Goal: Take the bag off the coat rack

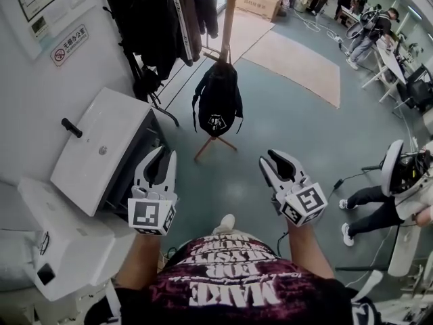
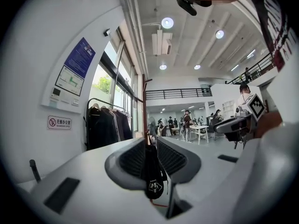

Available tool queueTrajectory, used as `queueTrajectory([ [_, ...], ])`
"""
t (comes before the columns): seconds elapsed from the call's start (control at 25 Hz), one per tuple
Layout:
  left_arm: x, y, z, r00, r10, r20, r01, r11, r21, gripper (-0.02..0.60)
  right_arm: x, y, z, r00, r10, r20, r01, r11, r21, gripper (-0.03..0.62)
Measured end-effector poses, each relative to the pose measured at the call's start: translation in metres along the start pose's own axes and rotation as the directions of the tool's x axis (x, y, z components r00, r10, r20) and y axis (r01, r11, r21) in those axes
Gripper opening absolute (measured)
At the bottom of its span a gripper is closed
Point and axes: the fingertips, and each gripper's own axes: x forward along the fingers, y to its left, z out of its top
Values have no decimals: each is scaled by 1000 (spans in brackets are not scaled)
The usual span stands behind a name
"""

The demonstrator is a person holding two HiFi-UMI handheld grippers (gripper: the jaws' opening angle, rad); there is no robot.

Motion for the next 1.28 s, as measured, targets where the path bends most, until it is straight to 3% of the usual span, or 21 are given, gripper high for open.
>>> queueTrajectory([
  [0.32, 38, -8, -16, 998, -26, -48, 20, 993, -112, 66, 7, -33, -3, 1000, 10, -1, -10, 1000, 10, 120],
  [0.72, 59, -21, -7, 999, 44, -29, -45, 999, -19, 66, 6, -70, -6, 999, 36, 12, -36, 999, -22, 115],
  [0.88, 70, -31, -5, 998, 48, -35, -49, 999, -21, 66, 8, -82, -2, 997, 76, 13, -76, 996, -39, 115],
  [1.04, 78, -38, -7, 997, 61, -47, -62, 998, -27, 66, 6, -100, 2, 997, 65, 39, -63, 997, -51, 89],
  [1.28, 81, -44, -8, 994, 78, -72, -77, 997, 16, 66, 4, -110, -5, 997, 76, 31, -75, 997, -28, 91],
])
